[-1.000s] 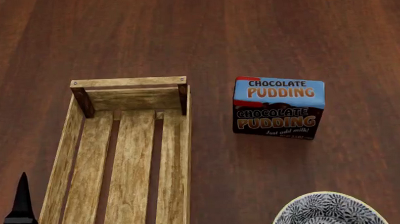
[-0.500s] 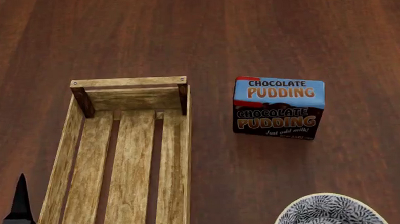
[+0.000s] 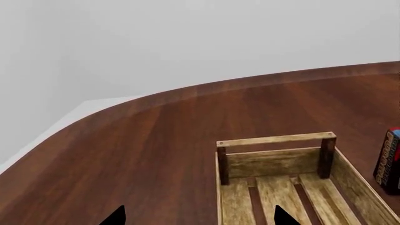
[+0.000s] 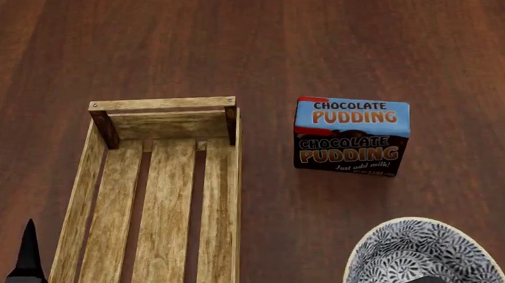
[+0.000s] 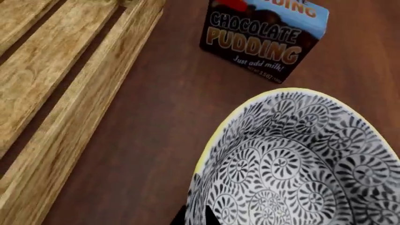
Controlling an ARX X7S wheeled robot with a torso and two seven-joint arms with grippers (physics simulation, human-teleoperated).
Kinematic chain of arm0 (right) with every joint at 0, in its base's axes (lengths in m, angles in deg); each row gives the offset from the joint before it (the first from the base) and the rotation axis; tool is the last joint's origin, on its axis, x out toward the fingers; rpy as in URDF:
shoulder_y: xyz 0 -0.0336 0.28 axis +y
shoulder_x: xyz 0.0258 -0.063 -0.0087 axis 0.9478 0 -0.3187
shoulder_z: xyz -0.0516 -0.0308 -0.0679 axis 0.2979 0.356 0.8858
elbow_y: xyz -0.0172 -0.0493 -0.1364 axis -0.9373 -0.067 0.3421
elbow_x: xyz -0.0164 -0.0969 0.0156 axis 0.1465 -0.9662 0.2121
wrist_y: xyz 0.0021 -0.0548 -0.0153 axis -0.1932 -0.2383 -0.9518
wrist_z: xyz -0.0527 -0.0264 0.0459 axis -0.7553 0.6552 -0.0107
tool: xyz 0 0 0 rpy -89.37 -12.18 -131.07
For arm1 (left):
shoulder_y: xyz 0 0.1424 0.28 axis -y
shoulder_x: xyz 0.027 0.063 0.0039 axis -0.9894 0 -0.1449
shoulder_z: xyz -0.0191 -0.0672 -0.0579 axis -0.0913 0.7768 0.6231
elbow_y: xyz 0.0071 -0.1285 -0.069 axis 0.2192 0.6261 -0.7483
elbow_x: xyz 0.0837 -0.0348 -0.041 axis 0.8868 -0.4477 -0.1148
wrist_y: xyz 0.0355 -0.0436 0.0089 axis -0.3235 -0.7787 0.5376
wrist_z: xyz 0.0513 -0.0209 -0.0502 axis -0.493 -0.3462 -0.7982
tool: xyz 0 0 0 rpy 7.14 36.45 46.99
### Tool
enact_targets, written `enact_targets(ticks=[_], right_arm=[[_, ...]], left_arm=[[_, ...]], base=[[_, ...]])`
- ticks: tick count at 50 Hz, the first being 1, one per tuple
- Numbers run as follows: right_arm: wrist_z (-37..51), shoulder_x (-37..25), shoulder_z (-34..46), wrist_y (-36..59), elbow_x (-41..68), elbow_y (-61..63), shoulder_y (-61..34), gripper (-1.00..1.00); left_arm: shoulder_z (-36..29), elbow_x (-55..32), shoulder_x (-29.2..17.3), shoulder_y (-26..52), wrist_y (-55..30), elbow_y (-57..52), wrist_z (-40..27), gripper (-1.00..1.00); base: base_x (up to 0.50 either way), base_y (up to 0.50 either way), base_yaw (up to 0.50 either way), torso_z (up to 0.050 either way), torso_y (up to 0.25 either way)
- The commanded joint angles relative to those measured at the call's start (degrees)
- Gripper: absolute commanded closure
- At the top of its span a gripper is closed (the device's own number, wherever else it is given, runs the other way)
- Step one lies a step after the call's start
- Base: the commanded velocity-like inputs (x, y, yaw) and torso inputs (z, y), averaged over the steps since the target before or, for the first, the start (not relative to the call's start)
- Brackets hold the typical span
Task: Stack the left bowl on the right bowl and place them in the tray.
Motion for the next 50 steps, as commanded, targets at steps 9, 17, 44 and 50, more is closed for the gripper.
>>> enact_targets(ticks=[9, 17, 44, 50], right_arm=[[20.96, -5.08, -7.91, 6.89, 25.8, 4.12, -5.92, 1.0], [23.59, -8.98, -10.5, 4.85, 29.74, 4.39, -4.42, 1.0], [19.99, -18.09, -27.46, 0.62, 30.15, 5.65, 11.19, 1.0], [19.07, -18.84, -31.51, 0.41, 29.25, 5.79, 15.14, 1.0]], left_arm=[[-0.25, -0.61, -0.23, 0.57, -0.34, -0.21, -0.34, -1.0], [-0.49, -0.45, -0.4, 0.12, 0.25, 0.13, -0.44, -1.0], [-1.14, -0.59, -0.7, -0.05, 0.61, 0.17, -1.06, -1.0], [-1.15, -0.81, -0.85, 0.02, 0.28, -0.3, -1.24, -1.0]], base=[[0.0, 0.0, 0.0, 0.0, 0.0], [0.0, 0.0, 0.0, 0.0, 0.0], [0.0, 0.0, 0.0, 0.0, 0.0], [0.0, 0.0, 0.0, 0.0, 0.0]])
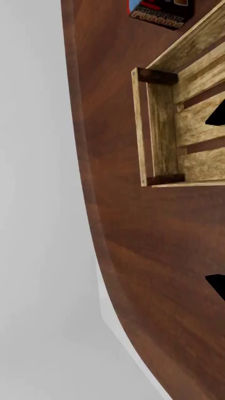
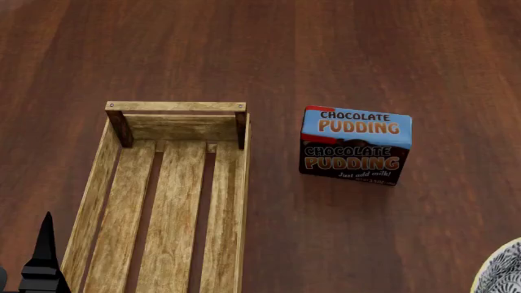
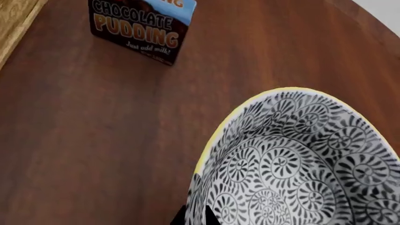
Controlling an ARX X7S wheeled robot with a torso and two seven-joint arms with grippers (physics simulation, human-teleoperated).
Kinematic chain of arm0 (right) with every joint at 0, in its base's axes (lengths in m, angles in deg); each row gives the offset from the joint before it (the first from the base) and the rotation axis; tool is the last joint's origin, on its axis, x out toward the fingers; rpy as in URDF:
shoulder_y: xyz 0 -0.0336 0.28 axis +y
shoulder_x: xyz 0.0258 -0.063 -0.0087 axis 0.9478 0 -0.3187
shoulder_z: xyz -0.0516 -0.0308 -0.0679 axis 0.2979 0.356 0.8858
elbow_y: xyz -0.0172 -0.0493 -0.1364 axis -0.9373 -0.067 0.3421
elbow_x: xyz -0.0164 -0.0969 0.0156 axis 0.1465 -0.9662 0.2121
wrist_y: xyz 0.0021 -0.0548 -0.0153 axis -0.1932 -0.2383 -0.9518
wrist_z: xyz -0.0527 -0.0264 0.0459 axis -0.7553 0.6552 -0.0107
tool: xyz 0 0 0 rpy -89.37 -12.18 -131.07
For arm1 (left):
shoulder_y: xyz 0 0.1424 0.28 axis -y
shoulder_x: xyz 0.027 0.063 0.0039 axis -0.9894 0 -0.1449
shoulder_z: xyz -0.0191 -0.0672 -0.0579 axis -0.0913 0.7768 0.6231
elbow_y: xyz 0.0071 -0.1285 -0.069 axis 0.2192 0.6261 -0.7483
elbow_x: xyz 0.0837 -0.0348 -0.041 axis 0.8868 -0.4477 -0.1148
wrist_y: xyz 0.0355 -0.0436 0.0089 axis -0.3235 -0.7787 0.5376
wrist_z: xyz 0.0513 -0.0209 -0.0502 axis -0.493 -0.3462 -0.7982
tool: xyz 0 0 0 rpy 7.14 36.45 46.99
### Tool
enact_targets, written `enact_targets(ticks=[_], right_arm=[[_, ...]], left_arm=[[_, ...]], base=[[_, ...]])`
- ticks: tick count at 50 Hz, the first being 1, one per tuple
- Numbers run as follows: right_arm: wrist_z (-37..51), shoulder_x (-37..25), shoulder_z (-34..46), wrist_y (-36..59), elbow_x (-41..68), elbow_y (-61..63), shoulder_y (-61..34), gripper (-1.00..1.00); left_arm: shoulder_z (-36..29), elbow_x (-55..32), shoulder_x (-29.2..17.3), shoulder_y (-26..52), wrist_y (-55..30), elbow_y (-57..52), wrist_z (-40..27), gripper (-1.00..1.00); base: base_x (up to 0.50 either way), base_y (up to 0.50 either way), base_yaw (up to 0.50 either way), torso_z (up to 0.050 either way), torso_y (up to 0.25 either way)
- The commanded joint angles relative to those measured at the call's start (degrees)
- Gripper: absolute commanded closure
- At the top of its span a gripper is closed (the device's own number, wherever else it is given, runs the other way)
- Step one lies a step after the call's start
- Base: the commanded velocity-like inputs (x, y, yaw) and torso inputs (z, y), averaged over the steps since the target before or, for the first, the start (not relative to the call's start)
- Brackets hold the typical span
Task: Stack the left bowl on the right bowl and place them in the tray.
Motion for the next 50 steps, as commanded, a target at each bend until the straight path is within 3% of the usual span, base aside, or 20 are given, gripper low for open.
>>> enact_targets(ticks=[1, 21, 50], right_arm=[[-2.88, -1.94, -9.05, -0.52, -2.22, 0.58, 7.77, 1.0], [-11.39, 0.22, -22.08, -0.26, -8.74, 0.75, 18.61, 1.0], [-21.0, 3.13, -29.89, -1.04, -17.67, -0.71, 27.64, 1.0]], left_arm=[[-0.16, -0.2, -0.19, 0.0, -0.14, -0.31, -0.29, -1.0], [-0.24, -0.59, -0.52, 0.17, -0.3, -0.62, -0.73, -1.0], [-1.88, -0.7, -0.76, 0.96, -1.09, -0.87, -1.57, -1.0]], base=[[0.0, 0.0, 0.0, 0.0, 0.0], [0.0, 0.0, 0.0, 0.0, 0.0], [0.0, 0.0, 0.0, 0.0, 0.0]])
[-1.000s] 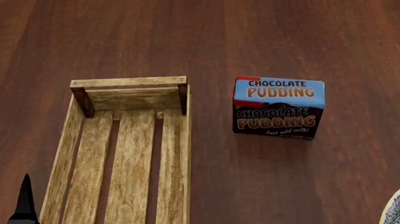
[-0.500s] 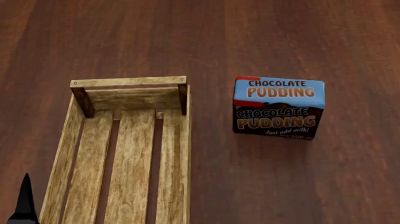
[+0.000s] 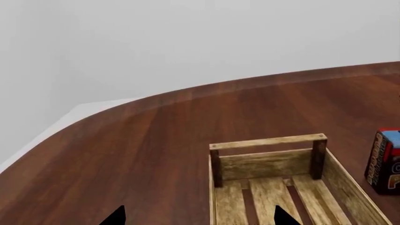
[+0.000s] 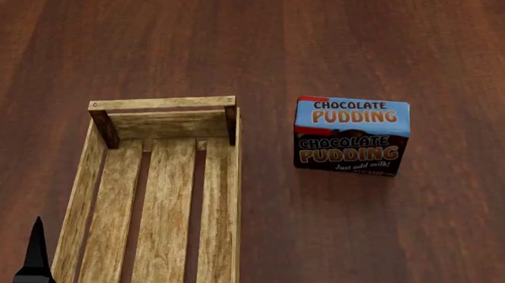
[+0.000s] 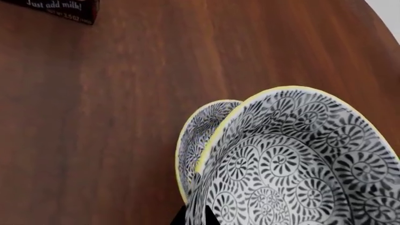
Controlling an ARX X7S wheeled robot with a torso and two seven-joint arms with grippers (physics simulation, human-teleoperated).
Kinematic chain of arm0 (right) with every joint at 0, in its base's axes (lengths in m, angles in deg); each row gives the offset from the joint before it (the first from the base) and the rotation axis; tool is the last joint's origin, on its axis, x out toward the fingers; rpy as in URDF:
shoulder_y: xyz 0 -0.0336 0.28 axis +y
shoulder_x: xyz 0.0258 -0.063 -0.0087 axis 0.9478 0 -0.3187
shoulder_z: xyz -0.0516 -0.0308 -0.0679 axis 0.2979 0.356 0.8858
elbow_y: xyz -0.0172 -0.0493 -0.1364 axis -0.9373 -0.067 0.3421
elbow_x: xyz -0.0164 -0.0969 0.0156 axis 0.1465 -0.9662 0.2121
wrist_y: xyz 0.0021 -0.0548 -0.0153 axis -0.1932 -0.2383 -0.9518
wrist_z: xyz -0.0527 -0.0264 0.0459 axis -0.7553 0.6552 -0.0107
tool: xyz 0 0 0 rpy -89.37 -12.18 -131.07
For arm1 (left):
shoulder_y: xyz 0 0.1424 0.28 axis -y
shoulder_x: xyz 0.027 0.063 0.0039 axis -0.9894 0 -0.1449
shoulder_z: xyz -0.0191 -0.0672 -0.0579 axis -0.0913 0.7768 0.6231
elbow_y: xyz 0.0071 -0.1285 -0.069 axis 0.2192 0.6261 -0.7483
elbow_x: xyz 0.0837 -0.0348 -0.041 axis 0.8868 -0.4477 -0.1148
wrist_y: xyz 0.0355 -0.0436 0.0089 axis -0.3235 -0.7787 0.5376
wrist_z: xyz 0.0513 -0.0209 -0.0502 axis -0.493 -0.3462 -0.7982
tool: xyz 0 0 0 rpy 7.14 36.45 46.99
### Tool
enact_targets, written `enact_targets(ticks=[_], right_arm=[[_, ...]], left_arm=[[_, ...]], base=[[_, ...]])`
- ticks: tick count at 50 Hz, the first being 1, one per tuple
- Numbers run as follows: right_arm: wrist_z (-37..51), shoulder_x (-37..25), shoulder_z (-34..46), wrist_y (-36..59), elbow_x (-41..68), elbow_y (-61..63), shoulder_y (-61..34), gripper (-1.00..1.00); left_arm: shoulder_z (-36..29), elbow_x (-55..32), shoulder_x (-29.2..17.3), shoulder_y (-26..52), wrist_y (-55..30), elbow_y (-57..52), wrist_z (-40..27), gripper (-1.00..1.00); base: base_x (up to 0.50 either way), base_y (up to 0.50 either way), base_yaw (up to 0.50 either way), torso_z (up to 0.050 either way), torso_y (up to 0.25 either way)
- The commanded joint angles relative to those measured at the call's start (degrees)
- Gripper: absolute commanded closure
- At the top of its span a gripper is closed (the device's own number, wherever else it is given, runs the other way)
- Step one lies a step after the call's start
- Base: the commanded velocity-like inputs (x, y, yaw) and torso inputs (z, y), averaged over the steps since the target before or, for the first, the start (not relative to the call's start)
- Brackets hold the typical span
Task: Stack the left bowl on the right bowl and place them in the tray.
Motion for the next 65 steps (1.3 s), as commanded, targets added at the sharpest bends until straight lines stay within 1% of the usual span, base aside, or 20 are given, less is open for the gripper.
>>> enact_targets(ticks=[1, 10, 21, 39, 53, 65], right_arm=[[-2.56, -0.04, -2.49, 0.29, -3.11, -0.96, 2.22, 1.0], [-2.2, -2.62, -1.18, 0.12, -0.9, -3.55, -0.36, 1.0], [-1.3, -5.99, 3.38, -0.23, 0.51, -6.83, -4.74, 1.0], [-5.58, -5.84, 11.11, -2.85, -6.02, -11.29, -7.91, 1.0], [-5.79, -7.48, 16.48, -2.74, -6.09, -14.87, -13.61, 1.0], [-7.05, -7.98, 20.82, -3.13, -7.91, -17.36, -16.9, 1.0]], left_arm=[[-0.61, 0.13, -0.11, -0.13, 0.21, 0.13, -0.28, -1.0], [-0.44, -0.11, -0.35, -0.27, 0.1, -0.19, -0.5, -1.0], [-0.72, -0.11, -0.46, -0.37, 0.4, 0.02, -0.7, -1.0], [-1.18, -0.33, -0.68, -0.01, 0.06, -0.03, -1.15, -1.0], [-1.54, -0.79, -0.81, 0.99, -1.04, -0.58, -1.63, -1.0], [-2.47, -0.21, -0.88, 0.59, -0.03, 0.32, -1.74, -1.0]], base=[[0.0, 0.0, 0.0, 0.0, 0.0], [0.0, 0.0, 0.0, 0.0, 0.0], [0.0, 0.0, 0.0, 0.0, 0.0], [0.0, 0.0, 0.0, 0.0, 0.001], [0.0, 0.0, 0.0, 0.0, 0.0], [0.0, 0.0, 0.0, 0.0, 0.0]])
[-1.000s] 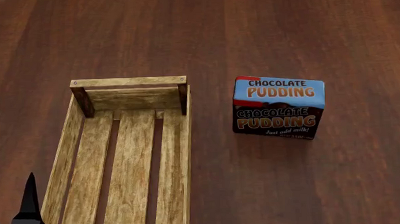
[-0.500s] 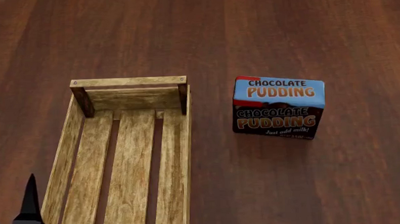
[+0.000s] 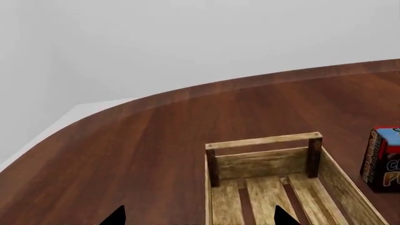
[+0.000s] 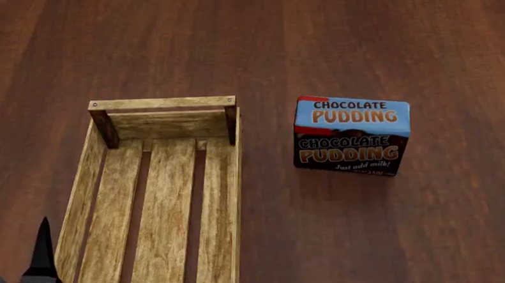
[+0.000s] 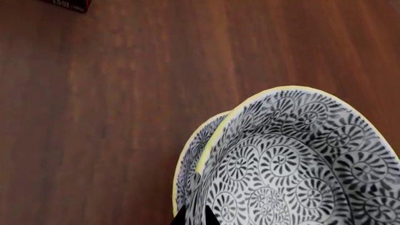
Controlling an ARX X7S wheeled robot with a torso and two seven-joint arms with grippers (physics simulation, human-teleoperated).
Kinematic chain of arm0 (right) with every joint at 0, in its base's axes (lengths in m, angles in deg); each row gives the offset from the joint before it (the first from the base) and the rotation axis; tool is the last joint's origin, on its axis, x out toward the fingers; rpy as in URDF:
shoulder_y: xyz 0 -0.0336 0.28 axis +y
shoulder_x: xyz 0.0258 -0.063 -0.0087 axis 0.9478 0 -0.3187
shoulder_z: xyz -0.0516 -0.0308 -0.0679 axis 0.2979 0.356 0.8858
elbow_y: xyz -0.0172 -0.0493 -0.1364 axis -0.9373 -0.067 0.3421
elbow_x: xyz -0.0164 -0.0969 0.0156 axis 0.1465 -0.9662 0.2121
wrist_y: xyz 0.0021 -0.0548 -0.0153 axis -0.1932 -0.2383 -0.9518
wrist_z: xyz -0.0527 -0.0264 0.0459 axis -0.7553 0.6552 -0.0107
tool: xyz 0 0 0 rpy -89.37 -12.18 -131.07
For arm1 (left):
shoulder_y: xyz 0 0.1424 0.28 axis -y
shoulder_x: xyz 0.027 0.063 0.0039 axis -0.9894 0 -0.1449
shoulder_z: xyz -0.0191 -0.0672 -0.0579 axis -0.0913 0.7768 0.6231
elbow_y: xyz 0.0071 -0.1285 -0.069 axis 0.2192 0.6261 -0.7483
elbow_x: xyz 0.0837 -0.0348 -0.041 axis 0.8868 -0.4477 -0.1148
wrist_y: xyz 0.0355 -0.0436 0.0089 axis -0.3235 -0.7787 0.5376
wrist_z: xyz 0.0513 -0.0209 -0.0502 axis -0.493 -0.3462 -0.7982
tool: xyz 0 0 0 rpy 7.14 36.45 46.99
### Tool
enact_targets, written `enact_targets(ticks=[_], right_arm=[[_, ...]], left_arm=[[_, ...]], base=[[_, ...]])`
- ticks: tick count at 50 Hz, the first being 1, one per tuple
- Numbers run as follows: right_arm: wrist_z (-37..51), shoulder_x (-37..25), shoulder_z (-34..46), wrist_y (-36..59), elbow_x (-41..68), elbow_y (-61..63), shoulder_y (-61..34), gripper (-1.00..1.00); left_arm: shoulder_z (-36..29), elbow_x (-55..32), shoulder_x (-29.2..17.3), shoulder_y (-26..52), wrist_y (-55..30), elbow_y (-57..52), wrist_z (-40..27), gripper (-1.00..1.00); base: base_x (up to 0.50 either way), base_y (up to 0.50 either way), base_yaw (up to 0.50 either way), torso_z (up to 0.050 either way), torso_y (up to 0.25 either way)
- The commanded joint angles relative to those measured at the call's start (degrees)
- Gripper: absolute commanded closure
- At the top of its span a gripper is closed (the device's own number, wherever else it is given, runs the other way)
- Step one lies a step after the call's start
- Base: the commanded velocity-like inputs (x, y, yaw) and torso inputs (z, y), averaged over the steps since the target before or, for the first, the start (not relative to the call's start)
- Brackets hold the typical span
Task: Stack the left bowl on the right bowl and place them in the tray.
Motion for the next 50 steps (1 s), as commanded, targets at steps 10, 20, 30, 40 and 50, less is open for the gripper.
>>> enact_targets(ticks=[10, 20, 30, 40, 50], right_arm=[[-2.83, -0.29, 6.19, -1.18, -4.98, -3.79, -3.95, 1.0], [-4.08, -0.27, 7.36, -1.96, -6.46, -5.09, -3.96, 1.0], [-4.74, -1.29, 8.72, -1.37, -6.18, -6.95, -6.5, 1.0], [-6.88, -1.07, 12.13, -2.42, -8.79, -9.22, -8.4, 1.0], [-8.69, -0.44, 13.58, -4.14, -10.89, -10.97, -7.97, 1.0]], left_arm=[[-0.97, 0.4, -0.24, -0.28, 0.76, 0.73, -0.34, -1.0], [-1.41, 0.4, -0.39, -0.05, 0.39, 0.51, -0.66, -1.0], [-2.25, 0.6, -0.34, 0.38, 0.1, 0.5, -1.04, -1.0], [-2.48, 0.59, -0.58, 0.45, -0.24, 0.21, -1.38, -1.0], [-2.66, 0.43, -0.73, 0.96, -0.81, 0.11, -1.68, -1.0]], base=[[0.0, 0.0, 0.0, 0.0, 0.0], [0.0, 0.0, 0.0, 0.0, 0.0], [0.0, 0.0, 0.0, 0.0, 0.0], [0.0, 0.0, 0.0, 0.0, 0.001], [0.0, 0.0, 0.0, 0.0, 0.0]])
